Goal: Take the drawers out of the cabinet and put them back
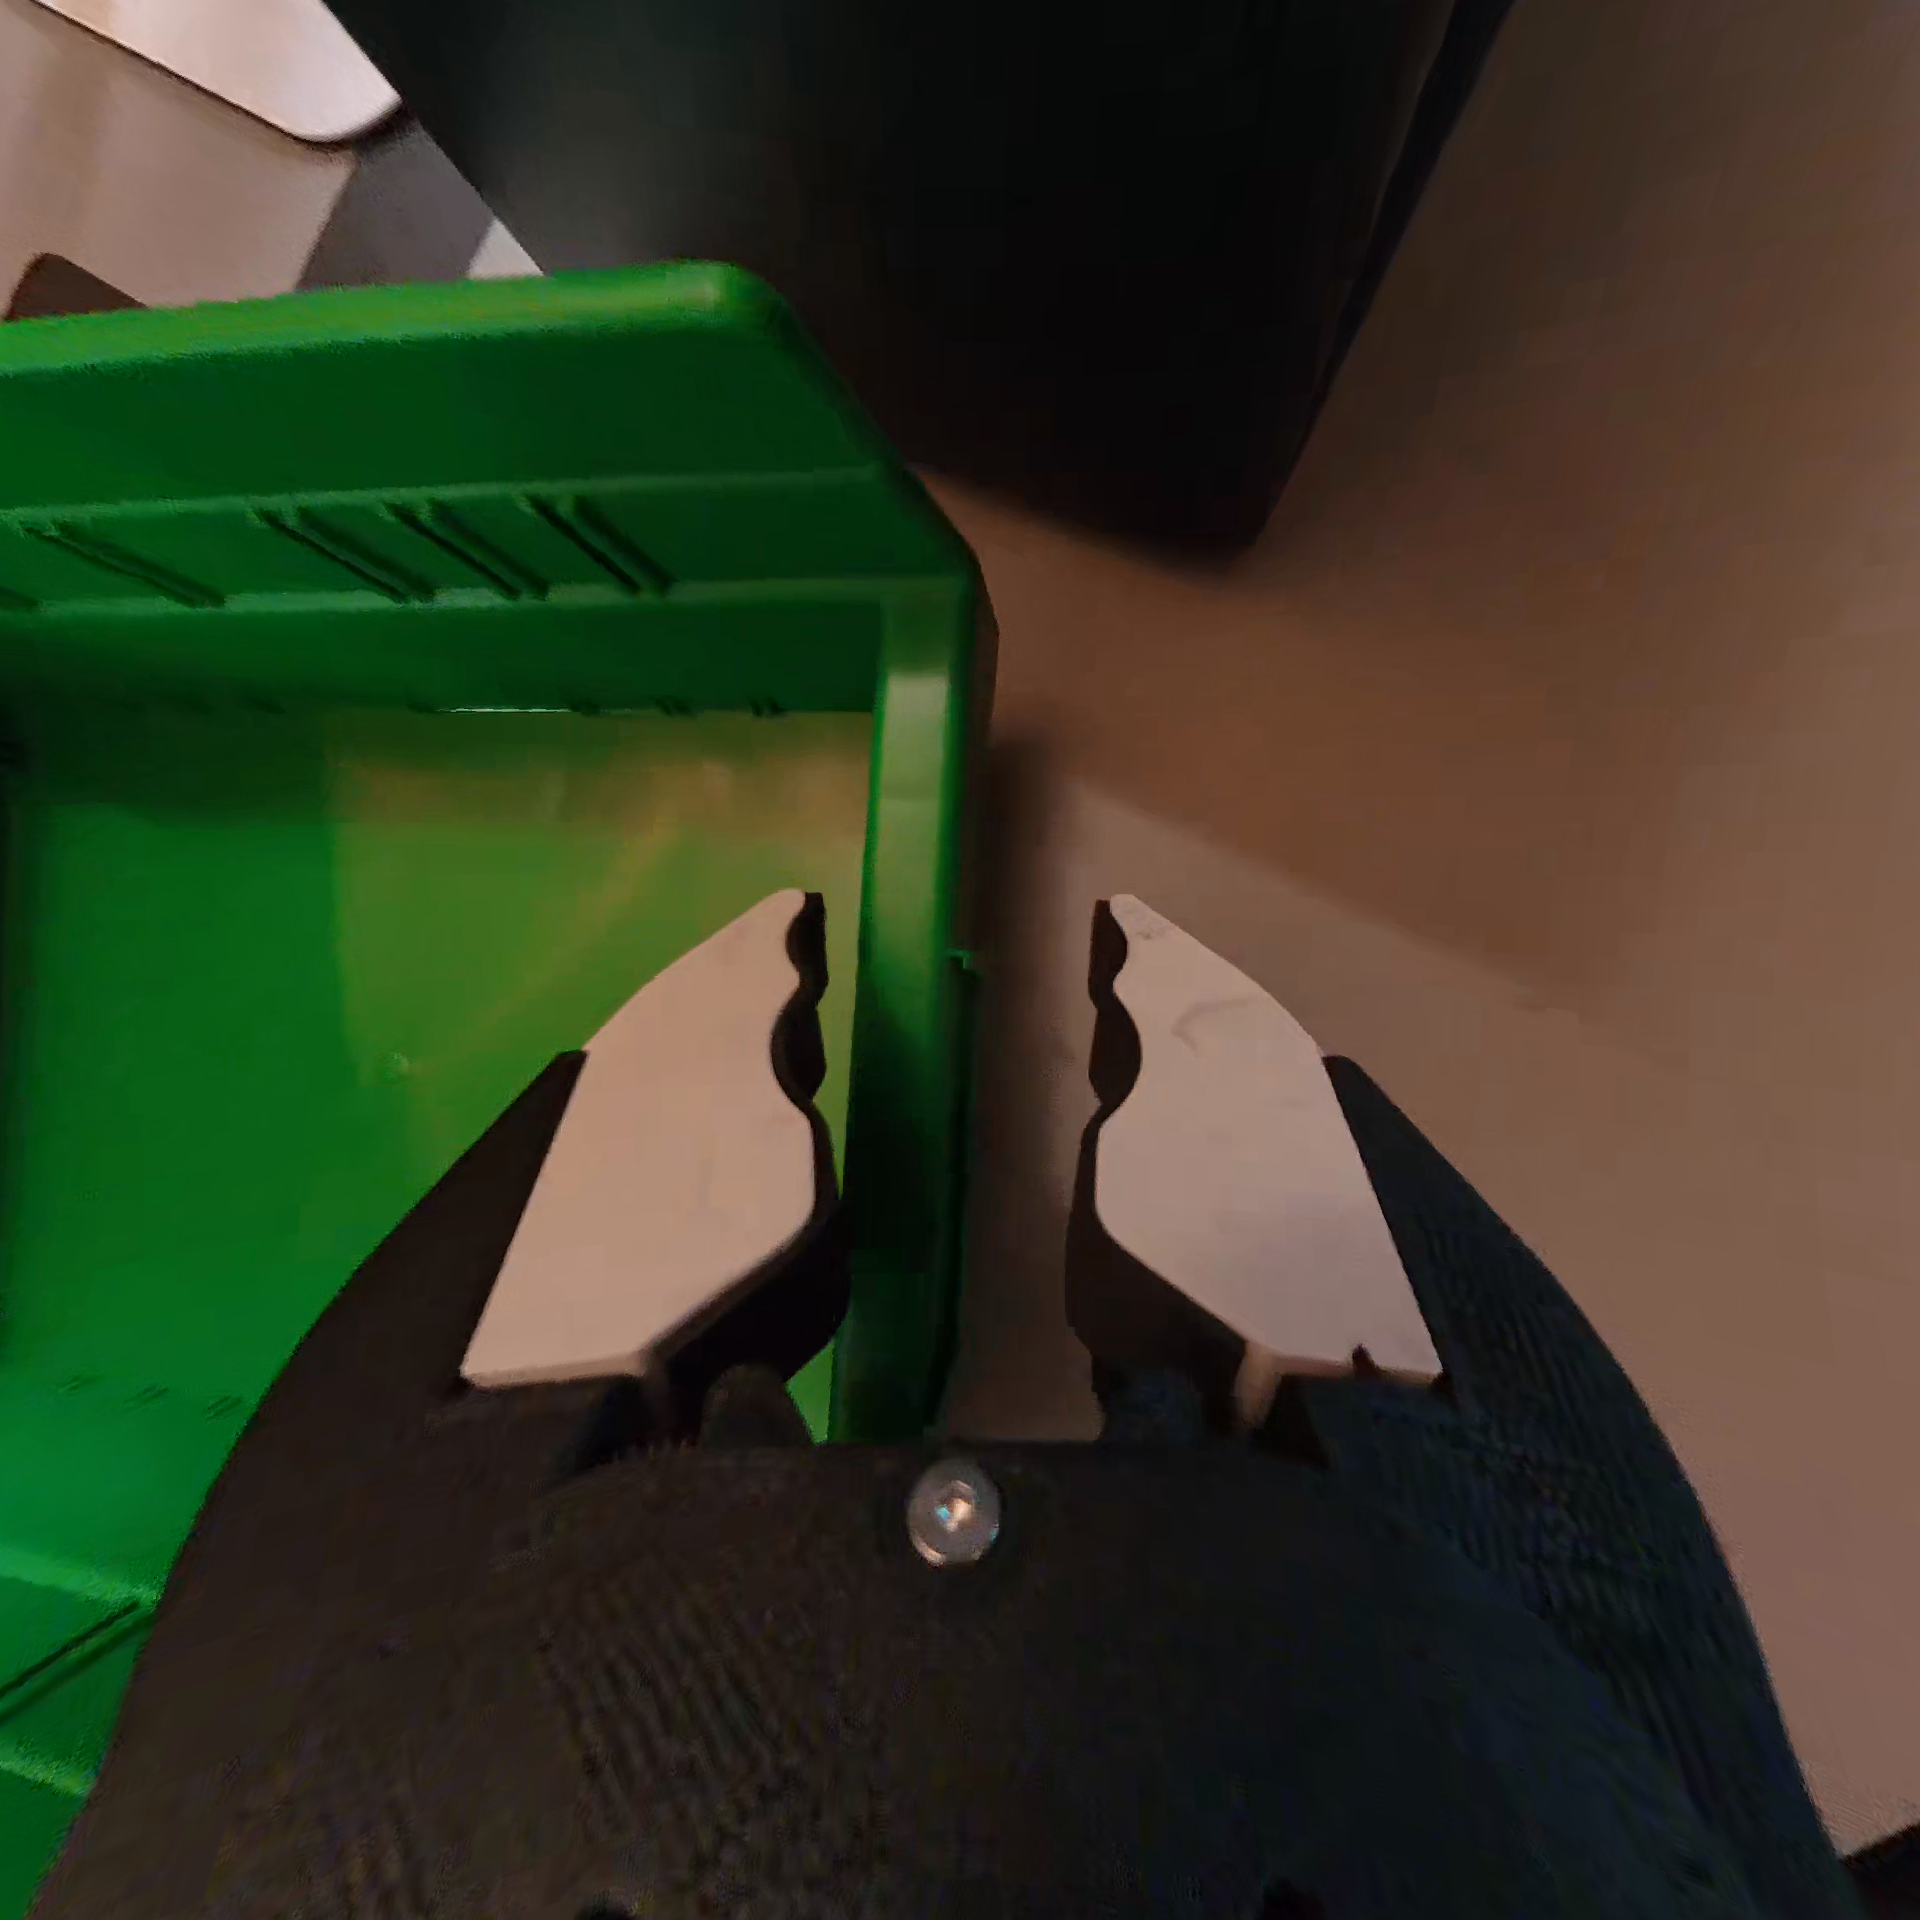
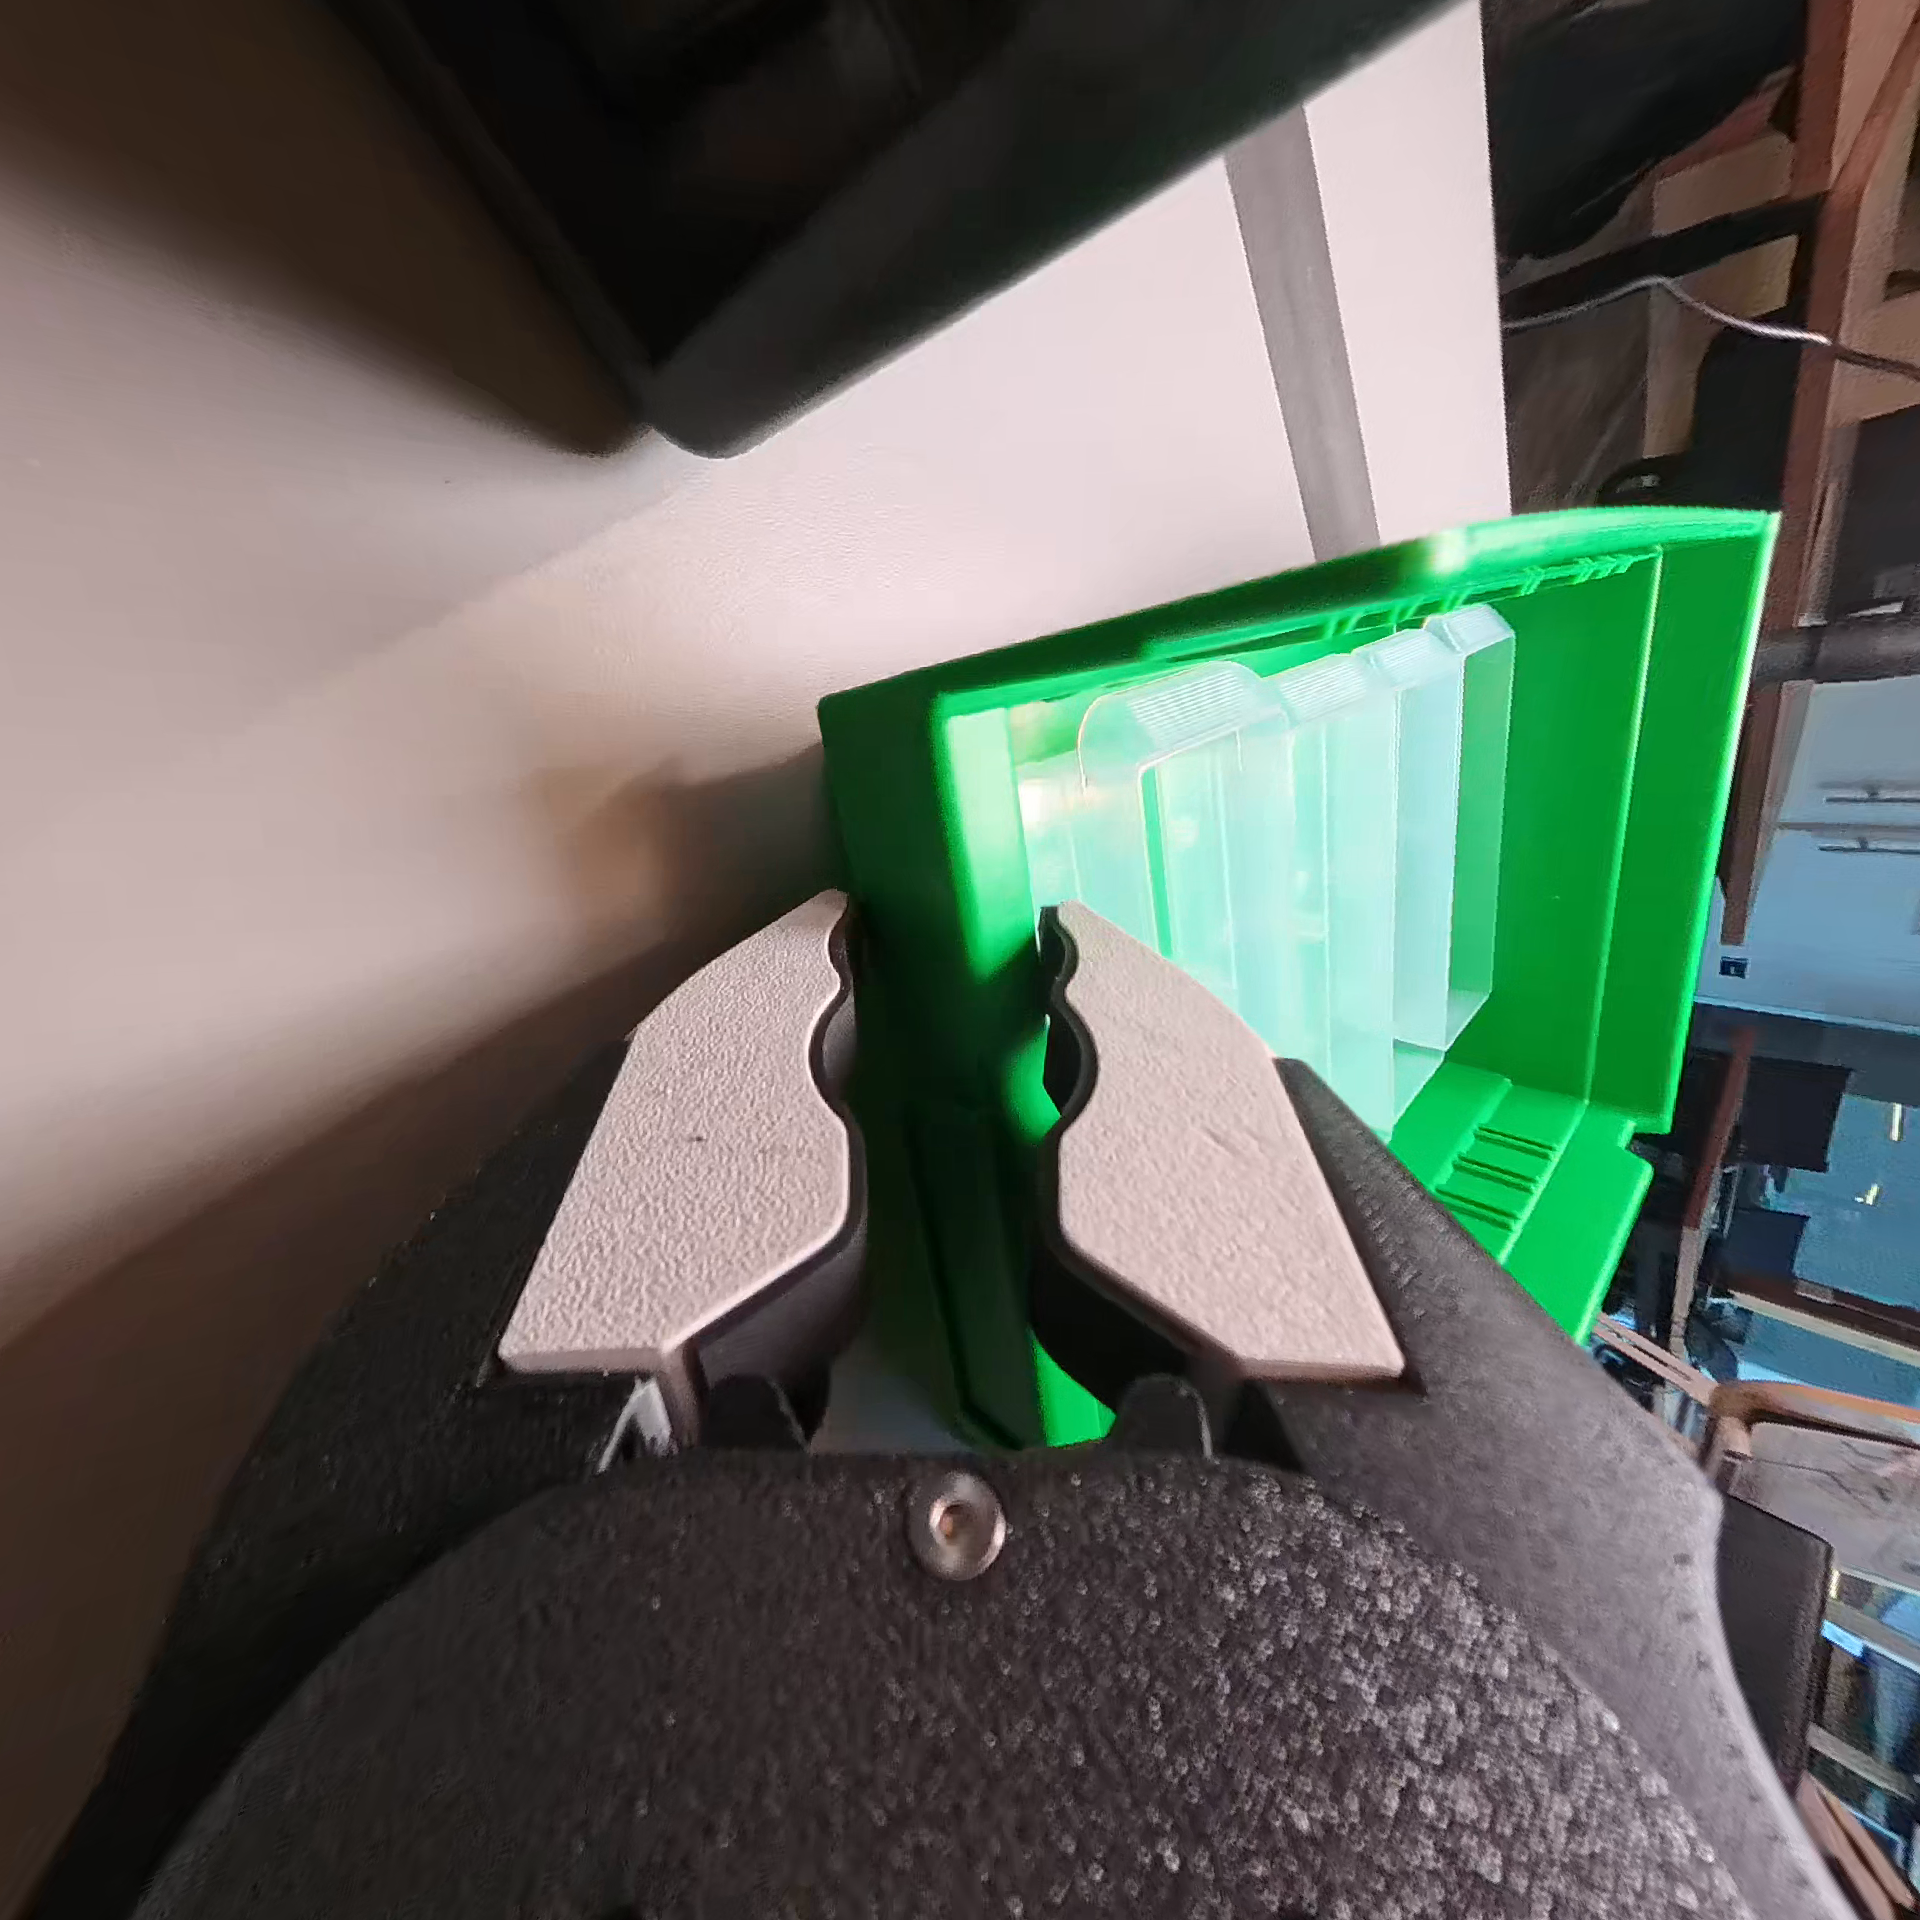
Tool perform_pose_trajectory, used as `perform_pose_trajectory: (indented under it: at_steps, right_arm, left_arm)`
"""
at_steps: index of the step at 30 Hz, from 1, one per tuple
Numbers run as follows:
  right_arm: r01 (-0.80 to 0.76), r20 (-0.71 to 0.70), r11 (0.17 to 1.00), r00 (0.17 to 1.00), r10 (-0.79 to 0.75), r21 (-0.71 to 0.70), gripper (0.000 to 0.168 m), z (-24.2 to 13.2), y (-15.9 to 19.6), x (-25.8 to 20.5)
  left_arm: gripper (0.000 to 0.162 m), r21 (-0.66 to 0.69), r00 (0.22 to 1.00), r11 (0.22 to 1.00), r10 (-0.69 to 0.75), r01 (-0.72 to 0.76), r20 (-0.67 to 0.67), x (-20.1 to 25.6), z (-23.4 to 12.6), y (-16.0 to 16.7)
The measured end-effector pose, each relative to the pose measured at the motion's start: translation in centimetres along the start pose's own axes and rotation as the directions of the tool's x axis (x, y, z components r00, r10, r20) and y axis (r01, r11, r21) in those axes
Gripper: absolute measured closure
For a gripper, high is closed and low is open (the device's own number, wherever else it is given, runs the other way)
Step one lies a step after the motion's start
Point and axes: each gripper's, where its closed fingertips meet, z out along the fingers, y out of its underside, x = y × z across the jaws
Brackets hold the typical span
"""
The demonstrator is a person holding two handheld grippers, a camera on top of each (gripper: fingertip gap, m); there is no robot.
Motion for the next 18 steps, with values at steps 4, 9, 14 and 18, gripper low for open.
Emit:
perform_pose_trajectory:
  at_steps: [4,9,14,18]
  right_arm:
    - [0.055,0.061,0.998,0.997,-0.054,-0.01,0.137,-0.8,-0.3,-1.0]
    - [0.173,0.169,0.984,0.97,-0.176,0.031,0.139,-3.3,-0.9,-4.0]
    - [0.233,0.208,0.963,0.944,-0.257,0.135,0.14,-6.9,-1.1,-7.6]
    - [0.257,0.241,0.942,0.921,-0.307,0.217,0.14,-9.8,-1.1,-10.6]
  left_arm:
    - [0.136,-0.048,0.995,0.996,0.076,-0.072,0.072,-0.6,1.2,0.6]
    - [0.136,-0.014,0.987,0.987,0.158,-0.157,0.031,0.9,1.4,-0.2]
    - [0.136,0.009,0.965,0.967,0.257,-0.256,-0.051,3.4,1.3,-0.9]
    - [0.138,0.031,0.932,0.945,0.325,-0.325,-0.16,5.3,0.5,-0.4]
